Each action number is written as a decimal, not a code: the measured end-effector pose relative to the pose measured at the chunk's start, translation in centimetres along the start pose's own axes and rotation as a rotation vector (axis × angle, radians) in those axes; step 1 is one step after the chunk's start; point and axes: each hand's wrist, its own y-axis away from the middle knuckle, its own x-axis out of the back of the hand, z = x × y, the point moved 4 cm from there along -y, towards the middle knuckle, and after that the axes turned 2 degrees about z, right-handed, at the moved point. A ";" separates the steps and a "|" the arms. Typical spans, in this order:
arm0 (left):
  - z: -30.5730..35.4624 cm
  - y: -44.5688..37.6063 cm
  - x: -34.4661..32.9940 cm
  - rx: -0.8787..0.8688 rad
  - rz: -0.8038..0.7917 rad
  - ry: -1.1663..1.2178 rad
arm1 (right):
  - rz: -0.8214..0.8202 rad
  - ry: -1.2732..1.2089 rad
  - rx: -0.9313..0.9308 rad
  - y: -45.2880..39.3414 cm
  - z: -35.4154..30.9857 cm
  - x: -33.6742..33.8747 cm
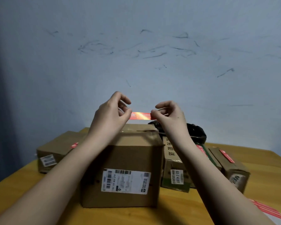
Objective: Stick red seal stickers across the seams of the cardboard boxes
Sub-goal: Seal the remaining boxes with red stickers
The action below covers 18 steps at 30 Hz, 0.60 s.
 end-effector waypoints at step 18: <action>-6.5 -2.6 -0.3 0.035 -0.320 -0.345 | -0.321 0.589 0.003 -2.6 1.8 -6.2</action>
